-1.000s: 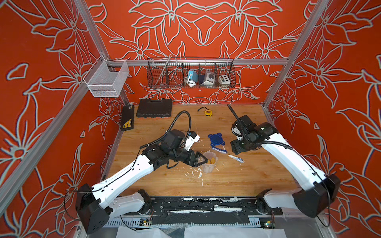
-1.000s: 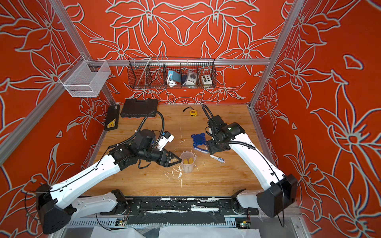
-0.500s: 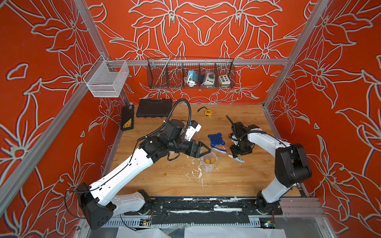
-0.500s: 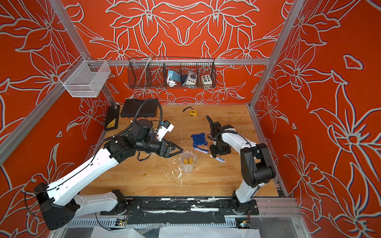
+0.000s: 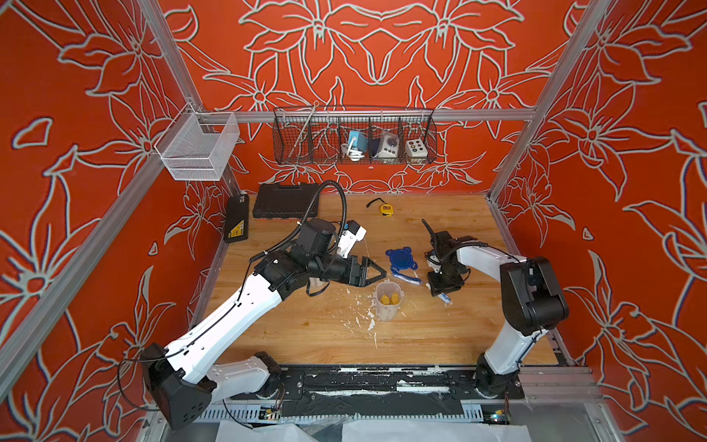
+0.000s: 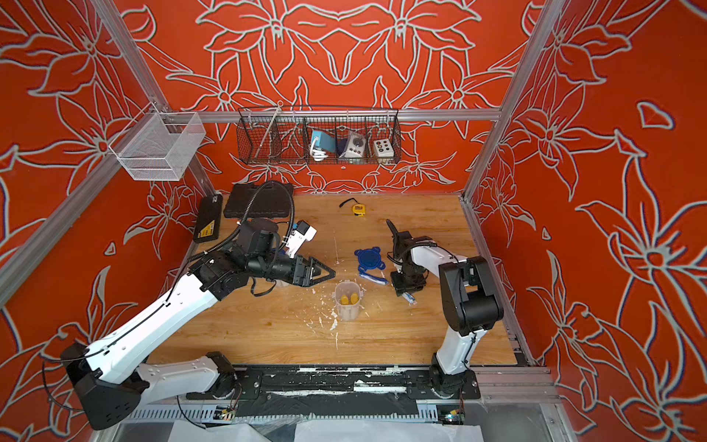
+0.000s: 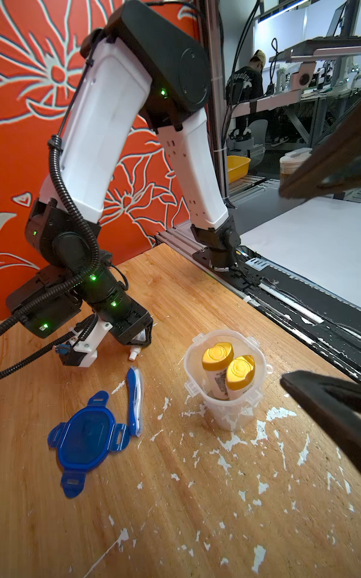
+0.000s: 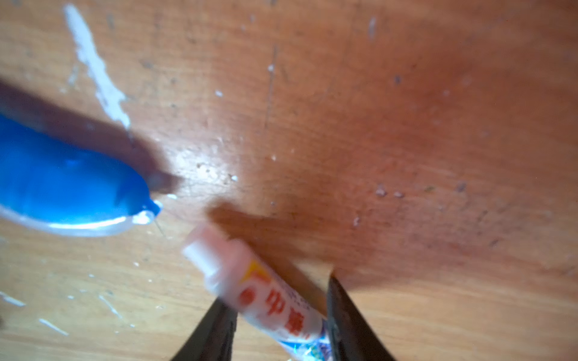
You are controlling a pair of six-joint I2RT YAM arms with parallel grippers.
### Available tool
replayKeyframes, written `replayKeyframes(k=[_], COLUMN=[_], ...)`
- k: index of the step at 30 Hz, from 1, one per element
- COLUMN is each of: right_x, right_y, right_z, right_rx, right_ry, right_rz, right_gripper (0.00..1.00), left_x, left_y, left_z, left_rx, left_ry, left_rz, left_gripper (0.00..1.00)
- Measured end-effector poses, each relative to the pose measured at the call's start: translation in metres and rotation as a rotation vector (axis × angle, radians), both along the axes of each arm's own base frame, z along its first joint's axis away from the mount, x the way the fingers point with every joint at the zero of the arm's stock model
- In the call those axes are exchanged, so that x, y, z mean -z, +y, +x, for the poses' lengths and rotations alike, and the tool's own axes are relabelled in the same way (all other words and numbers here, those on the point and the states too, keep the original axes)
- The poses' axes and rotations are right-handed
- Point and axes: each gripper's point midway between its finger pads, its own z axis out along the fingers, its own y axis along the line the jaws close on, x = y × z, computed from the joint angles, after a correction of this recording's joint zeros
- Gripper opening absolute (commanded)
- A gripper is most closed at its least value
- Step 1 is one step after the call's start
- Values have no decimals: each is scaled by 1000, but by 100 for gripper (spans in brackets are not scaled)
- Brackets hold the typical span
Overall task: Pack away toiletry kits
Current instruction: Pick up the toiletry item from the center of the board, then place the toiletry item into the container.
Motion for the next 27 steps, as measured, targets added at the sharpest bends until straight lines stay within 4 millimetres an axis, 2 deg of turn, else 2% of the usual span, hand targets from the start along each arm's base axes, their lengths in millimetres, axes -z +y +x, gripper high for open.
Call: replayKeyframes(k=[6,11,14,19,22,25,27], right_x=[-1,-18,-59,-166,-202,-225,-237], right_y=[2,6,14,35,49,68,80], right_z=[-9,-10,-8,-10,-26,-41,-49], right_rx=[39,45,32,-33,-85,-145,-179], right_ry=[-15,-106,-277,-662,-751,-766,-758], right_rz=[32,84,177,410,530,638,698], right_gripper=[13,10,11,10,9,8,8], left_x=[1,13,18,9,-6,-21,-23], left_y=[5,5,3,-4,-17,-41,-54], left_z=[7,19,25,27,27,25,21], left_rx=[-30,-63,-71,-50,-14,46,78], left_ry=[11,40,58,55,28,-15,-28], left_rz=[0,43,64,37,13,2,3], left_gripper=[81,79,79,81,82,82,82])
